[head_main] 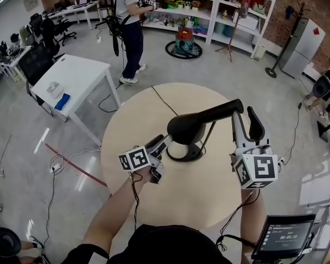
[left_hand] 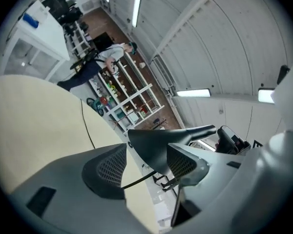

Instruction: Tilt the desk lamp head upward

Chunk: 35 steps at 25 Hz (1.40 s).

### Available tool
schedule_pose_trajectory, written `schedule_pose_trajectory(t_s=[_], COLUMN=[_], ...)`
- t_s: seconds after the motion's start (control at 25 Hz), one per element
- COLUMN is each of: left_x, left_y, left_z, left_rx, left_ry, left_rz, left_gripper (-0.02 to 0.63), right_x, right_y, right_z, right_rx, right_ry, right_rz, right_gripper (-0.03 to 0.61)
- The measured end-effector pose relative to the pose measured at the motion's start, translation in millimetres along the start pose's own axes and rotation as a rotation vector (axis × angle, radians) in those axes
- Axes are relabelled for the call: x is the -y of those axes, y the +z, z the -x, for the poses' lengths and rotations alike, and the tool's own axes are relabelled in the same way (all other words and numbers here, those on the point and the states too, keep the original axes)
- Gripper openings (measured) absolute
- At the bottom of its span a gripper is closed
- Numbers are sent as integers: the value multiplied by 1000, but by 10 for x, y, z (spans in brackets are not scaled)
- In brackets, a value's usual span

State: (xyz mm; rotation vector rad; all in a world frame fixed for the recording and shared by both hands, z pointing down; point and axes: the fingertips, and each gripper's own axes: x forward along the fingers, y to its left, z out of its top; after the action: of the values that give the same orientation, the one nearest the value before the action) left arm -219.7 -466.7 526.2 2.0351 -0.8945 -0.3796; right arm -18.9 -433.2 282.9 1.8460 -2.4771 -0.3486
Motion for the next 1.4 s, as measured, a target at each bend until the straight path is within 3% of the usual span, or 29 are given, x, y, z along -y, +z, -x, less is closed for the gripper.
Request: schedule_pose_trajectory(t_s=[0.36,0.56,0.92,1.4], left_x=[10,75,74,83], left_y=[-62,-85,-34,-8], left_z=[-146,-201,-216,-291], left_rx=[24,35,44,14], left_ry=[-110,-132,-127,-115], left_rz=[165,201,213,117], left_gripper=[242,242,242,232], right_x=[37,49,-16,3], right_y=[-43,-83,-98,-155], right_z=[-171,-237,-243,-234], right_rx=[-70,-92,-99,-108], right_ry=[16,30,46,62], right_rz=[46,39,84,71], right_gripper=[149,149,149,149])
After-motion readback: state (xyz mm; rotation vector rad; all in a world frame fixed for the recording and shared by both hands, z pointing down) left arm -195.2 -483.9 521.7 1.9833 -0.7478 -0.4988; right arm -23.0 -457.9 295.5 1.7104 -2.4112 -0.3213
